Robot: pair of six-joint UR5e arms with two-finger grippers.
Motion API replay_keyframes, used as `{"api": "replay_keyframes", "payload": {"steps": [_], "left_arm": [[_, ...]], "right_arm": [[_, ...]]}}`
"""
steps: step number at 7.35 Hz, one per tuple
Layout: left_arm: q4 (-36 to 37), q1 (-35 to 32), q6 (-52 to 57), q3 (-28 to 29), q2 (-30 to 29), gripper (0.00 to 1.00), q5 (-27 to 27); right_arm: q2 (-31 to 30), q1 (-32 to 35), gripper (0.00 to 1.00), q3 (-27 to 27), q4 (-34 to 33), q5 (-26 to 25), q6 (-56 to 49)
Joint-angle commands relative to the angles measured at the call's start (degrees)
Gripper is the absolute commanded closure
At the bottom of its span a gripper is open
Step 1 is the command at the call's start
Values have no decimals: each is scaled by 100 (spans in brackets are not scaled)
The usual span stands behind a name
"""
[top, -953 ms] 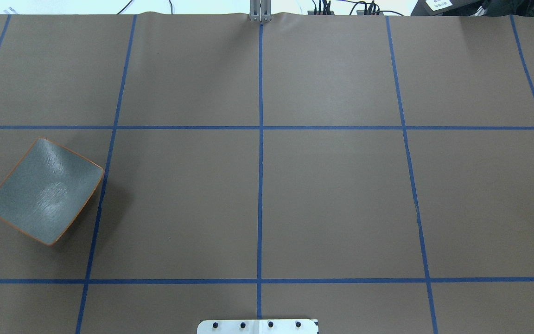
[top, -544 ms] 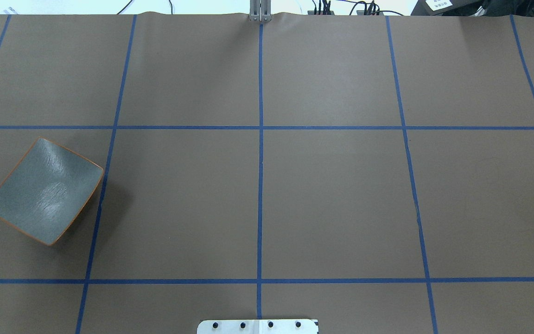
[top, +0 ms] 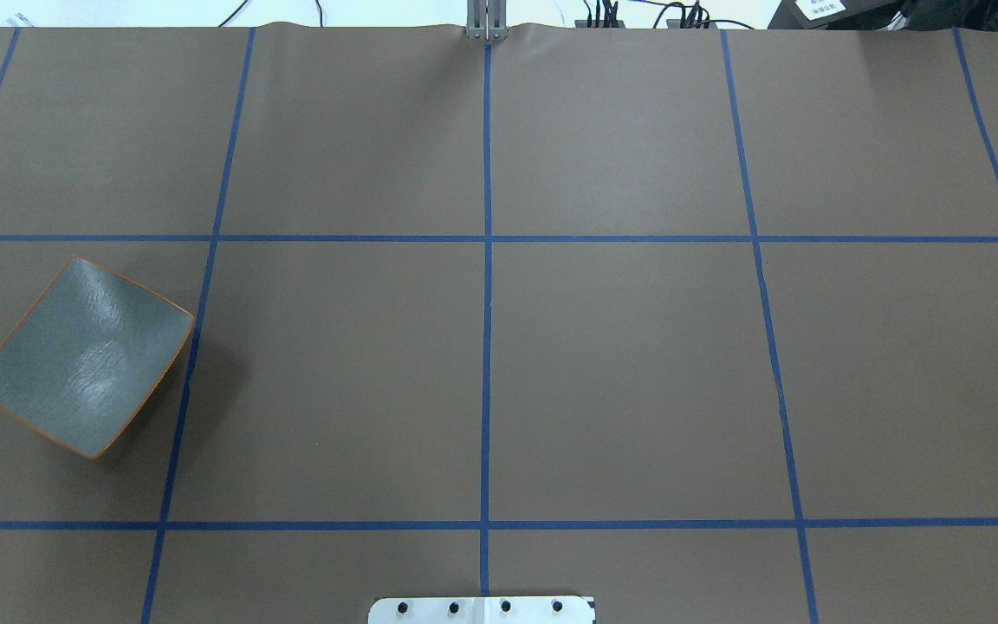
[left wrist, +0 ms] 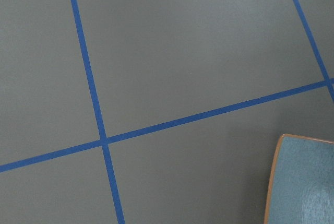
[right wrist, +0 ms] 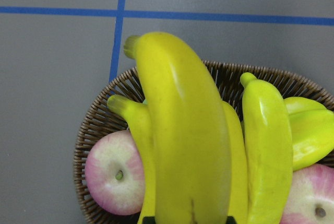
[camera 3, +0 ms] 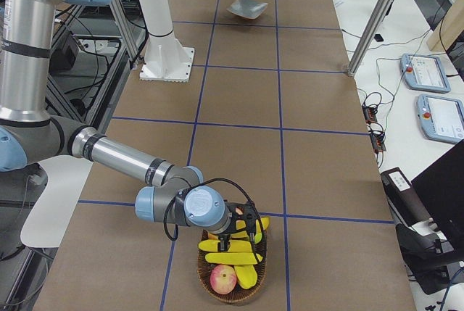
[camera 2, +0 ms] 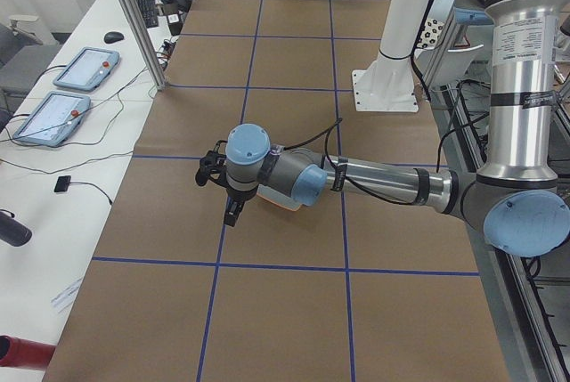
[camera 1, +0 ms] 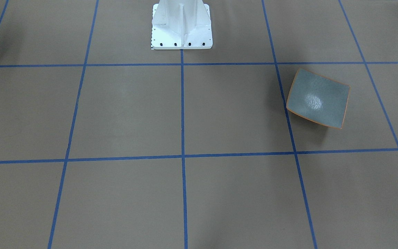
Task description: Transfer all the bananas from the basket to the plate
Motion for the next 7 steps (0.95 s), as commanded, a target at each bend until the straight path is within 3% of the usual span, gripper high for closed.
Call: {"api": "replay_keyframes", "payload": {"steps": [1,3,5,7], "left_arm": [[-6,0,-179,-26,-42,0,-9],[-111,271,-1116,-35,-330,0,-270],[-251,701,-2704,-35,-997,0,-640],[-428,1158,-3903,-9,-1727,0,-650]], "right_arm": [[92,59,100,231,-18,137,507],[311,-308,100,398,17,768,1702],[496,-1141,100,1072,44,779,2642],[1257,-2177,100,1628,44,736,4255]]}}
